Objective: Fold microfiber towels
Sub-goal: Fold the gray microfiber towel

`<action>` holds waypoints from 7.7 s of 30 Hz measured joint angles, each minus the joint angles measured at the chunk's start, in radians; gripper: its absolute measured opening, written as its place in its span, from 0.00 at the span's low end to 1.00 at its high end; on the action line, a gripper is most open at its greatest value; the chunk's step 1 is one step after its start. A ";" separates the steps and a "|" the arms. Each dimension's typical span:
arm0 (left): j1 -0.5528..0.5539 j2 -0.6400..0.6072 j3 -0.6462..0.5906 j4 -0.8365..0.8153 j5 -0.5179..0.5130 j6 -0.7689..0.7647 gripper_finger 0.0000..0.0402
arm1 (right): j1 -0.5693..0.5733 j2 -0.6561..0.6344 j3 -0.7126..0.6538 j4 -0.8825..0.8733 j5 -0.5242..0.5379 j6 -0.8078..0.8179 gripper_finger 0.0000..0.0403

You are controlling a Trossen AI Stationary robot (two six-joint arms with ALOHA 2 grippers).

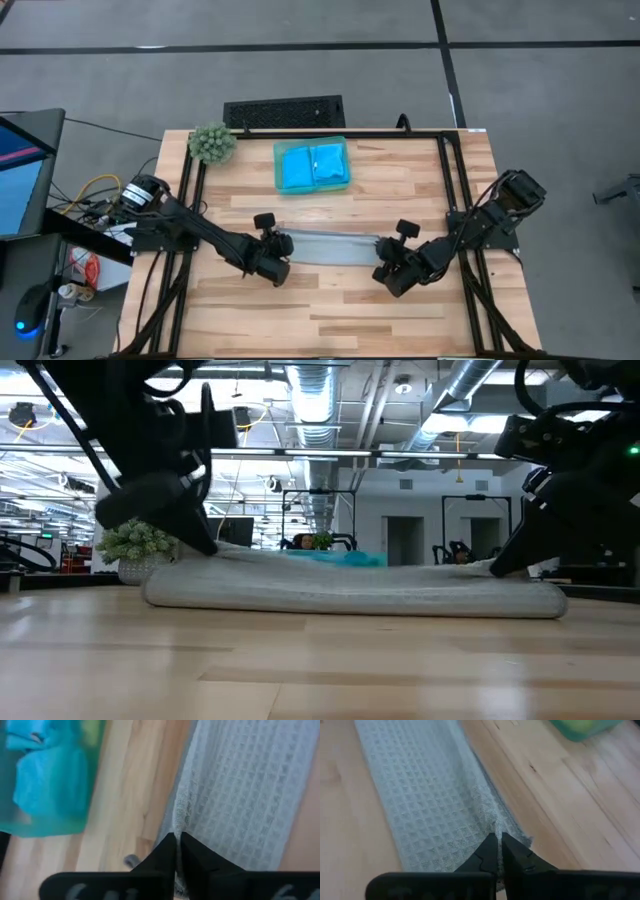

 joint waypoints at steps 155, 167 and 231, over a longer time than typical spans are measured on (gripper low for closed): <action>-0.175 0.233 -0.267 0.920 -0.176 -0.393 0.22 | -0.157 -0.237 -0.080 0.257 -0.459 0.448 0.04; -0.174 0.249 -0.231 0.937 -0.157 -0.365 0.22 | -0.199 -0.140 0.011 0.424 -0.515 0.317 0.05; -0.169 0.251 -0.230 0.989 -0.163 -0.339 0.22 | -0.319 0.308 0.432 0.590 -0.677 -0.002 0.39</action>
